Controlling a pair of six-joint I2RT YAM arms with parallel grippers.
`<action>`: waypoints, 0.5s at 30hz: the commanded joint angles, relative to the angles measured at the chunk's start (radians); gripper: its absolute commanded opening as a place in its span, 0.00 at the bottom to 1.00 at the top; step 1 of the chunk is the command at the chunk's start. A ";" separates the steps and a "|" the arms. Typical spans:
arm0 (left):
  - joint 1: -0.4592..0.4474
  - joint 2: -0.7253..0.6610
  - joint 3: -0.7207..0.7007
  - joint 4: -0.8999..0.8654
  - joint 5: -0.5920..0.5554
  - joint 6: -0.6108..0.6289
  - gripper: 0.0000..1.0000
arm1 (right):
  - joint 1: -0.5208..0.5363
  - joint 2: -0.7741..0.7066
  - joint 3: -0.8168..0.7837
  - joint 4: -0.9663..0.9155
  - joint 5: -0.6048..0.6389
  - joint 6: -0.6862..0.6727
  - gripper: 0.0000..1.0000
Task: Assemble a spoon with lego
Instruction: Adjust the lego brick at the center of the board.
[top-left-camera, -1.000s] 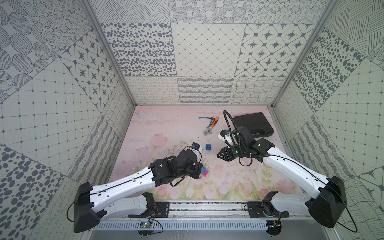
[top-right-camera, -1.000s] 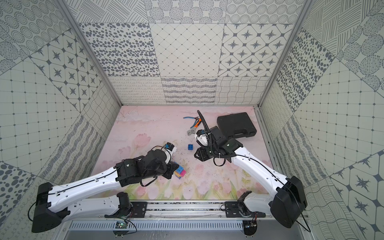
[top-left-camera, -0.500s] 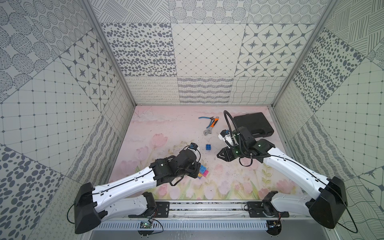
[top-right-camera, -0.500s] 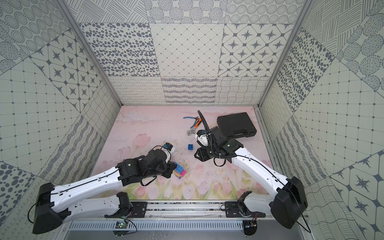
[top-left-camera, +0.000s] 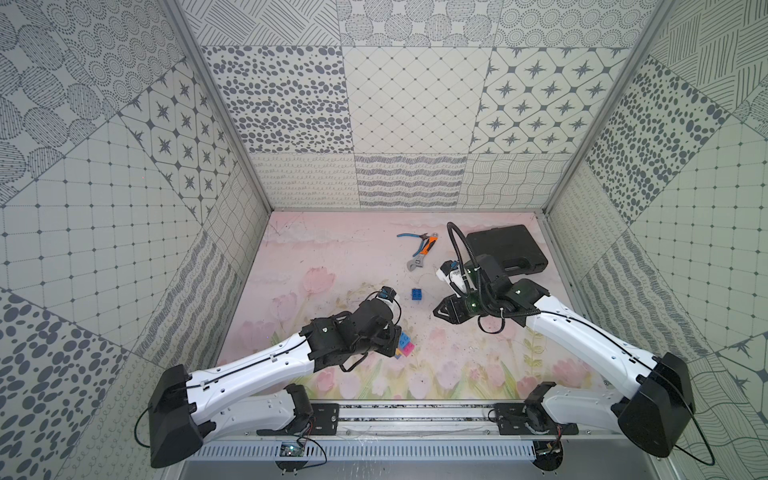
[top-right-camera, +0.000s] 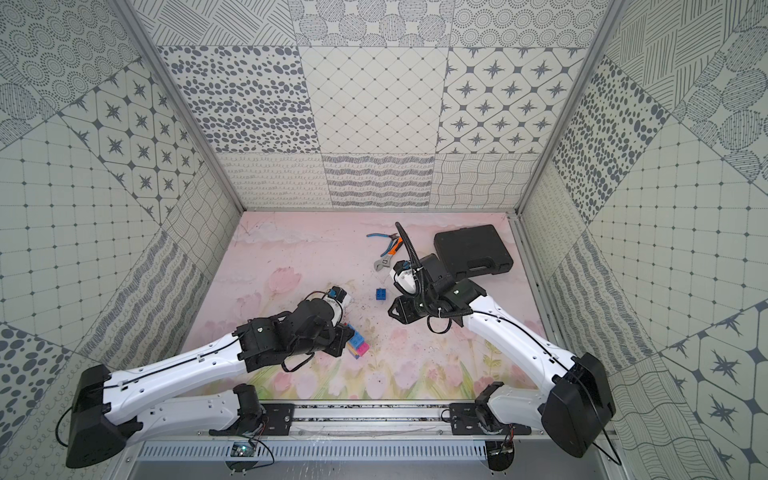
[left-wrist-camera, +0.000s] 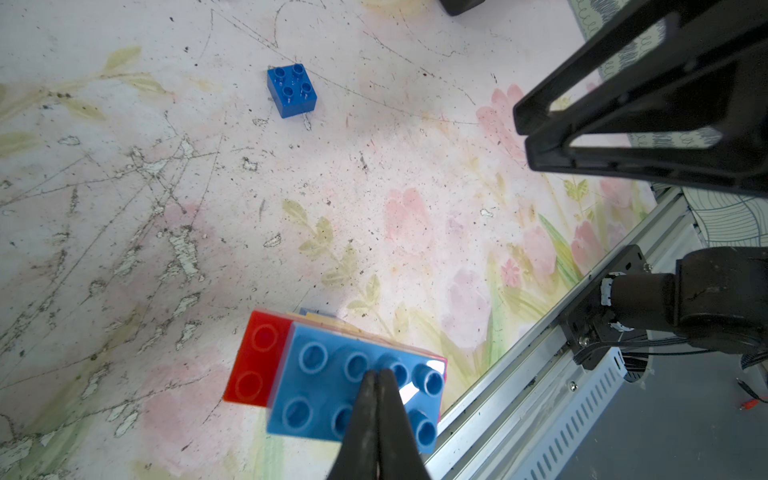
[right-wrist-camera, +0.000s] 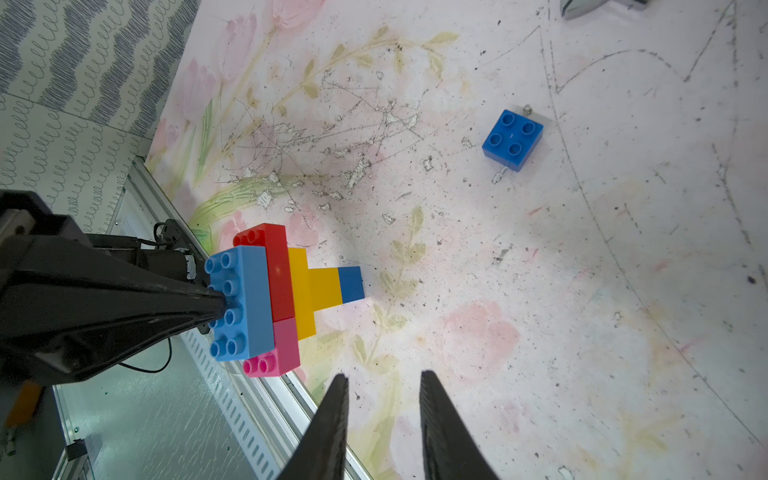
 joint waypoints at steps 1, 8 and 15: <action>0.003 -0.005 -0.013 -0.050 0.016 -0.009 0.00 | -0.003 -0.005 -0.012 0.040 -0.012 -0.011 0.32; -0.008 0.020 -0.030 -0.052 0.016 -0.018 0.00 | -0.003 -0.002 -0.009 0.038 -0.010 -0.020 0.32; -0.008 -0.038 -0.076 -0.074 0.000 -0.042 0.00 | -0.002 -0.001 -0.012 0.038 -0.018 -0.018 0.32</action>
